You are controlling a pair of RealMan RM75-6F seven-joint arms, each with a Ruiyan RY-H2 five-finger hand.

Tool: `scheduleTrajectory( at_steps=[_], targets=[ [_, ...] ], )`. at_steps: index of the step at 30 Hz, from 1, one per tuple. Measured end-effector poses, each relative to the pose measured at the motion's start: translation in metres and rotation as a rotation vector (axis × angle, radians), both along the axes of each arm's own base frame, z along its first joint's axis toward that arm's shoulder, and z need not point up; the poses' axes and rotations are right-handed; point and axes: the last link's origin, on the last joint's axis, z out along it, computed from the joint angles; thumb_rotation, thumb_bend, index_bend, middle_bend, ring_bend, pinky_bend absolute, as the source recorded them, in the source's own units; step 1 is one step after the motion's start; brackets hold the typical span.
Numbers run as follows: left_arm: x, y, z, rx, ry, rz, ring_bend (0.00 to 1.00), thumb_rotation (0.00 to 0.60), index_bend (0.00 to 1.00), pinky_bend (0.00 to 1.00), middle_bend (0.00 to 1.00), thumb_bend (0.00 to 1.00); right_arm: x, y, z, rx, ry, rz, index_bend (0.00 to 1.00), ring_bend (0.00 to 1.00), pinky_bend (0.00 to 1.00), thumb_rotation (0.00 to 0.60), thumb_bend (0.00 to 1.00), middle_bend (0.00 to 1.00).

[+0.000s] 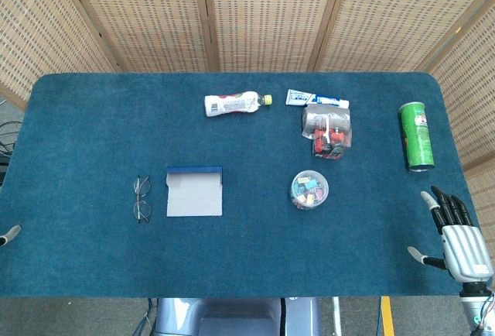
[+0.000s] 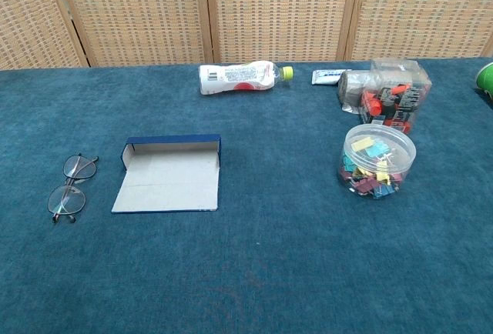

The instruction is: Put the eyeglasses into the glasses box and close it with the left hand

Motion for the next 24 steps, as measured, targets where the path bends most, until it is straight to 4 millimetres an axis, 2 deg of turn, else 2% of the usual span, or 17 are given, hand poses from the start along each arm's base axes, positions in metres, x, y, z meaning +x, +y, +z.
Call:
scheduleTrajectory(
  at_steps=[15,20,24],
  targets=[
    [0.001,0.008,-0.007,-0.048,0.011,-0.019,0.0,0.6,0.0,0.0,0.0,0.1,0.0,0.0,0.0,-0.004,0.006,-0.002,0.0,0.0,0.0,0.6,0.0,0.0],
    [0.004,0.022,-0.016,-0.093,0.033,-0.082,0.0,0.6,0.13,0.0,0.0,0.15,0.0,0.0,0.0,-0.008,0.006,-0.004,0.0,0.0,0.0,0.6,0.0,0.0],
    [0.008,0.042,-0.031,-0.153,0.087,-0.157,0.0,0.6,0.21,0.0,0.0,0.19,0.0,0.0,-0.001,-0.008,0.006,-0.005,0.0,0.0,0.0,0.6,0.0,0.0]
  ],
)
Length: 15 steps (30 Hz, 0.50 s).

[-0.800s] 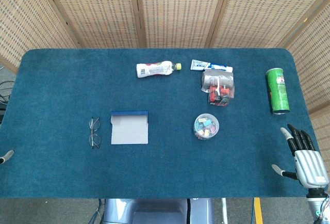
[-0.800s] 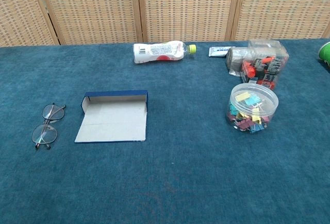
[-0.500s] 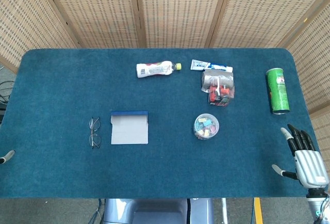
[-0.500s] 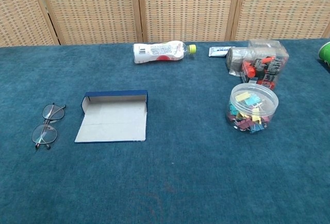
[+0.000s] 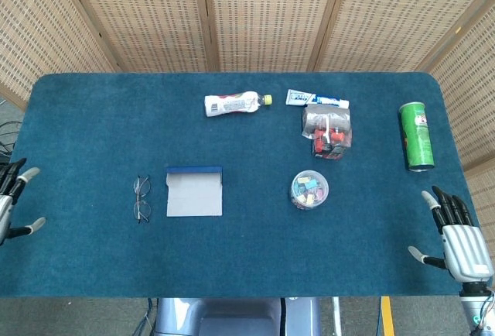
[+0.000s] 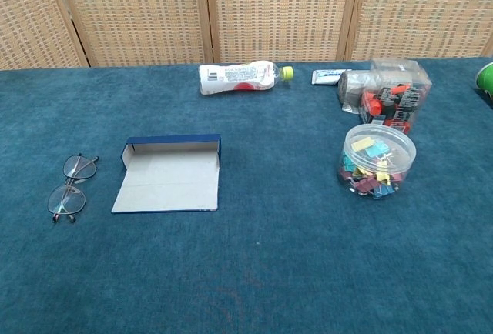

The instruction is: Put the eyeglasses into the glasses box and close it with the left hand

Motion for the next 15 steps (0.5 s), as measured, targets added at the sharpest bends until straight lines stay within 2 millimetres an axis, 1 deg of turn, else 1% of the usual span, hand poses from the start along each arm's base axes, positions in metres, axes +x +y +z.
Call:
scheduleTrajectory(
  at_steps=[2,5,8,12,15],
  targets=[
    [0.003,0.01,-0.009,-0.036,0.031,-0.039,0.0,0.6,0.26,0.0,0.0,0.23,0.0,0.0,0.0,0.001,0.001,-0.001,0.0,0.0,0.0,0.6,0.0,0.0],
    [0.009,0.027,-0.025,-0.096,0.085,-0.113,0.0,0.6,0.31,0.0,0.0,0.25,0.0,-0.001,0.0,0.002,0.0,-0.003,0.0,0.0,0.0,0.6,0.0,0.0],
    [0.013,0.042,-0.042,-0.138,0.127,-0.165,0.0,0.6,0.33,0.0,0.0,0.26,0.0,-0.001,0.0,0.003,-0.001,-0.004,0.0,0.0,0.0,0.6,0.0,0.0],
    [0.017,0.061,-0.071,-0.188,0.158,-0.204,0.0,0.6,0.35,0.0,0.0,0.29,0.0,-0.001,0.0,0.005,-0.001,-0.006,0.0,0.0,0.0,0.6,0.0,0.0],
    [0.022,0.07,-0.091,-0.219,0.163,-0.229,0.0,0.6,0.36,0.0,0.0,0.3,0.0,-0.001,0.0,0.006,-0.002,-0.007,0.0,0.0,0.0,0.6,0.0,0.0]
  ],
)
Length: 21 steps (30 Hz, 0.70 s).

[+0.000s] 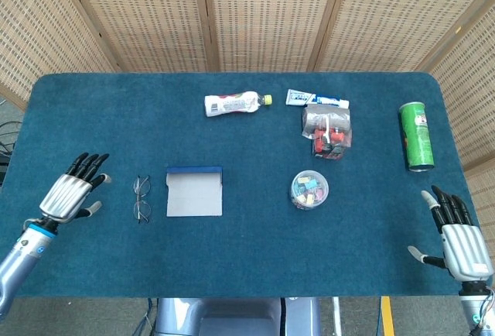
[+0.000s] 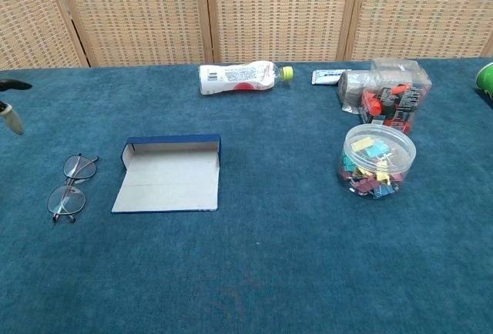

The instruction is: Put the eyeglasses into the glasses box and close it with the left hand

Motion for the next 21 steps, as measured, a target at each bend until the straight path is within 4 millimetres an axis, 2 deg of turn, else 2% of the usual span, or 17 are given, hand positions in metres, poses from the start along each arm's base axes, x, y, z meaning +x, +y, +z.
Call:
scheduleTrajectory(
  at_steps=[7,21],
  targets=[
    [0.009,0.013,-0.03,-0.048,0.049,-0.055,0.0,0.6,0.4,0.0,0.0,0.31,0.0,0.0,0.0,0.003,-0.002,-0.002,0.0,0.0,0.0,0.6,0.0,0.0],
    [0.014,0.017,-0.063,-0.071,0.104,-0.132,0.0,0.6,0.43,0.0,0.0,0.36,0.0,0.0,0.0,0.004,0.0,-0.004,0.0,0.0,0.0,0.6,0.0,0.0]
  ],
)
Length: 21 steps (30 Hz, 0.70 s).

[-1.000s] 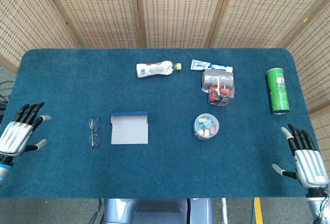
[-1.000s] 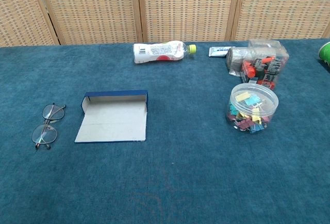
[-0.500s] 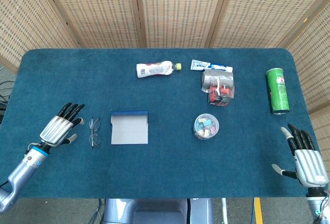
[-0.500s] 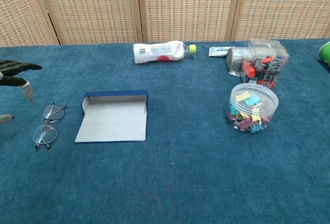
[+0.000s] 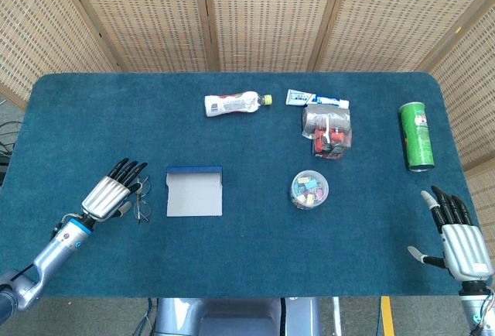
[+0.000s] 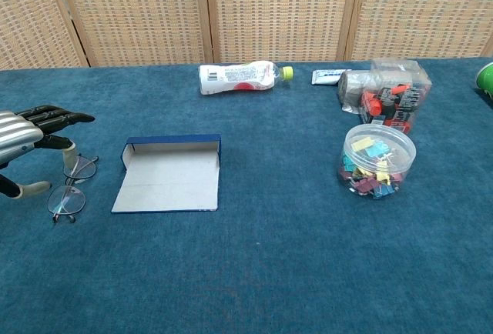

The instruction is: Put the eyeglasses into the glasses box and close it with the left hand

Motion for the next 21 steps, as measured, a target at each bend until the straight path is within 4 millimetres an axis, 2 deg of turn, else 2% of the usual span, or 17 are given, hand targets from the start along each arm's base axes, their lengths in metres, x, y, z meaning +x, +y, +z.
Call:
scheduleTrajectory(
  at_steps=[16,21],
  targets=[
    [-0.002,0.005,-0.014,-0.005,0.009,-0.012,0.0,0.6,0.46,0.0,0.0,0.37,0.0,0.0,0.0,0.0,0.001,-0.002,0.0,0.0,0.0,0.6,0.0,0.0],
    [-0.001,0.007,-0.019,-0.005,0.011,-0.018,0.0,0.6,0.54,0.0,0.0,0.38,0.0,0.0,0.0,0.0,-0.001,-0.002,0.0,0.0,0.0,0.6,0.0,0.0]
  ],
)
